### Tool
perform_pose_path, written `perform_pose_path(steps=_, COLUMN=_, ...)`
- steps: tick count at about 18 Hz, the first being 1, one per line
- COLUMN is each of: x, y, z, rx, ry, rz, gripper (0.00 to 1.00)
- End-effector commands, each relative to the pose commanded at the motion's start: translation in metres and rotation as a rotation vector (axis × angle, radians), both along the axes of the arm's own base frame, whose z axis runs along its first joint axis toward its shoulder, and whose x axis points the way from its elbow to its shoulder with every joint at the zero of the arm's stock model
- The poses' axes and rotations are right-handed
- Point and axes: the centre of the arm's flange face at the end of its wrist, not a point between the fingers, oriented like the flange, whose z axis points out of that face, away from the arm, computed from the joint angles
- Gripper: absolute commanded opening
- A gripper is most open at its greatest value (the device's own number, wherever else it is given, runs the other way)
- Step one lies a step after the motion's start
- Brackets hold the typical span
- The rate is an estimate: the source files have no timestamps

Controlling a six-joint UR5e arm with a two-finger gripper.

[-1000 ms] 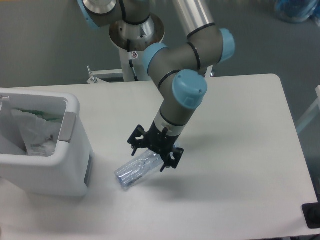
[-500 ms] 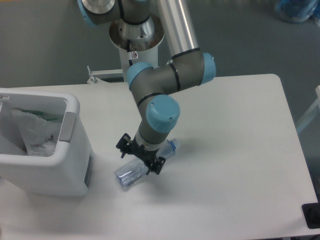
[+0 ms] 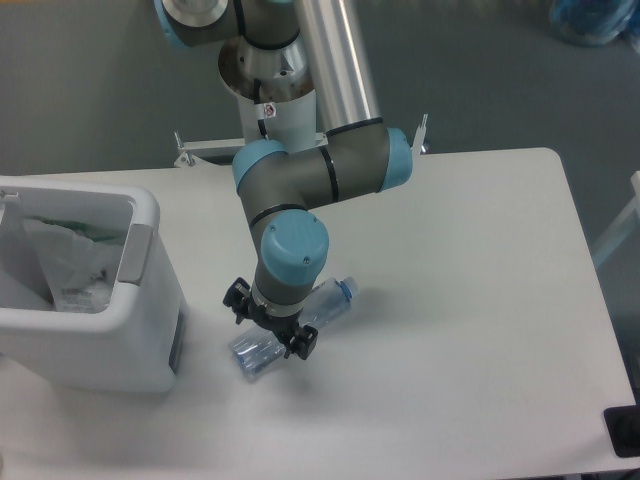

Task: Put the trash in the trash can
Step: 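Close the gripper around the bottle's middle and lift it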

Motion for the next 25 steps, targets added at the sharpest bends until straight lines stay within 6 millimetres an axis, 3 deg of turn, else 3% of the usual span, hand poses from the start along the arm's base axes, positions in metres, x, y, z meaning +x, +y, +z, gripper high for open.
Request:
perform_pose_path(steps=9, x=-0.002, y=0.035, z=-0.028, rx=-0.06, ry=0.039, rz=0.055, gripper=1.0)
perform_pose_path(steps=18, x=-0.007, y=0.04, z=-0.033, rx=-0.065, ry=0.04, rz=0.064, gripper=0.98)
perform_pose_path(steps=20, x=-0.011, y=0.046, z=-0.035, rx=-0.063, ry=0.042, rz=0.082, gripper=0.95)
perform_pose_path(steps=25, x=-0.014, y=0.049, z=-0.033, rx=-0.06, ry=0.045, rz=0.093, gripper=0.66)
